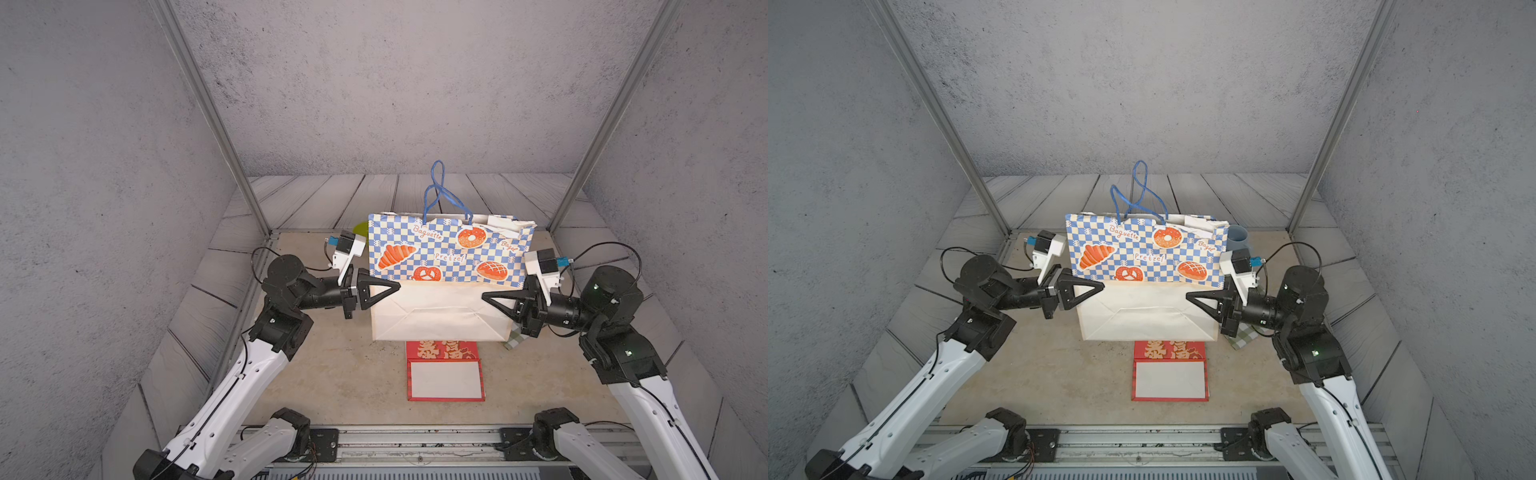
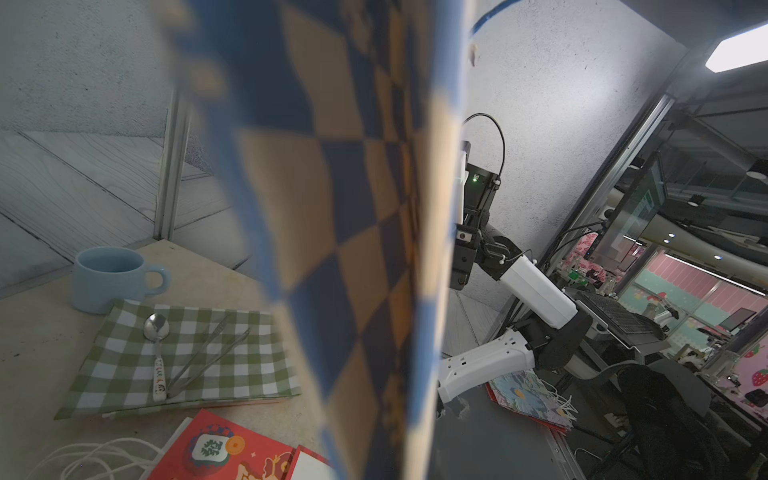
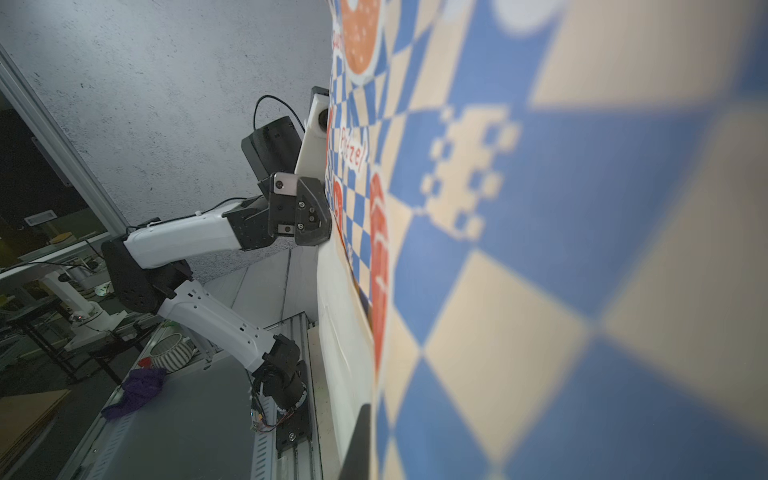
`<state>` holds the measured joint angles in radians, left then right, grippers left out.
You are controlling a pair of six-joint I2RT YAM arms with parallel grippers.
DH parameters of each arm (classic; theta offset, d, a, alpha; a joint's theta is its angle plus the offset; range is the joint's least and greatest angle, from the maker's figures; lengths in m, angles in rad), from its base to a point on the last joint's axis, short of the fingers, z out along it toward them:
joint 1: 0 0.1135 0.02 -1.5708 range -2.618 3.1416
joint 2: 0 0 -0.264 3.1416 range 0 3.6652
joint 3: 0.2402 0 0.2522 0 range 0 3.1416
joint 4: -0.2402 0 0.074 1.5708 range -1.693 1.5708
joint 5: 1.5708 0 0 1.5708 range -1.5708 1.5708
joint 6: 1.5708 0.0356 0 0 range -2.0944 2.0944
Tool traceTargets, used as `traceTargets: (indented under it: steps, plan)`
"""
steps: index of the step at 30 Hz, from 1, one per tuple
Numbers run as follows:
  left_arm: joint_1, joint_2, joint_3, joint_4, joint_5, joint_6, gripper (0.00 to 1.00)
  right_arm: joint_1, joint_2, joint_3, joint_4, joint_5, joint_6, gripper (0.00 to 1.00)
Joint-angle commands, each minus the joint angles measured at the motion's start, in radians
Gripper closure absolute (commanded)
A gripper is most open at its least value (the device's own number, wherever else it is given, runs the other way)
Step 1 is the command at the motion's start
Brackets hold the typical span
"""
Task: Put away the paper bag
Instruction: Press the paper bag, then place the paper bag at the center of the board.
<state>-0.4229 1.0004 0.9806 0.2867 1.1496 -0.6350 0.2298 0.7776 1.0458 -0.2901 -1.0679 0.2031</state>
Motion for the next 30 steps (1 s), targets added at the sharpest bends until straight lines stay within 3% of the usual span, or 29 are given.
traceTargets:
  steps: [1,2,4,5,6,9,13,17,24,30]
  plan:
    - [-0.015,0.01,-0.016,-0.02,-0.014,-0.036,0.69,0.002,-0.025,0.008,-0.047,0.07,0.047,1.0]
    - [-0.017,0.009,-0.025,-0.025,-0.015,-0.037,0.58,0.001,-0.03,0.007,-0.056,0.092,0.074,1.0]
    - [-0.018,-0.004,-0.035,-0.082,-0.058,-0.027,0.18,0.002,-0.042,0.02,-0.145,0.16,0.123,1.0]
    - [-0.012,-0.011,-0.022,-0.17,-0.086,0.015,0.03,0.001,-0.047,0.035,-0.224,0.193,0.125,1.0]
    - [-0.011,-0.017,0.005,-0.281,-0.127,0.083,0.0,0.001,-0.055,0.063,-0.337,0.231,0.098,1.0]
    - [-0.009,-0.037,0.023,-0.448,-0.273,0.187,0.01,0.002,-0.057,0.139,-0.613,0.368,0.047,1.0]
    - [-0.004,-0.053,-0.002,-0.532,-0.478,0.187,0.01,0.001,0.026,0.216,-0.861,0.468,0.082,1.0]
    - [-0.003,-0.01,0.015,-0.606,-0.532,0.147,0.01,0.001,0.138,0.253,-1.03,0.468,0.061,1.0]
    - [-0.002,0.031,0.0,-0.618,-0.563,0.155,0.02,-0.001,0.233,0.189,-0.939,0.282,0.082,1.0]
    - [0.002,0.04,-0.011,-0.603,-0.565,0.17,0.01,-0.005,0.306,0.072,-0.725,0.134,0.117,1.0]
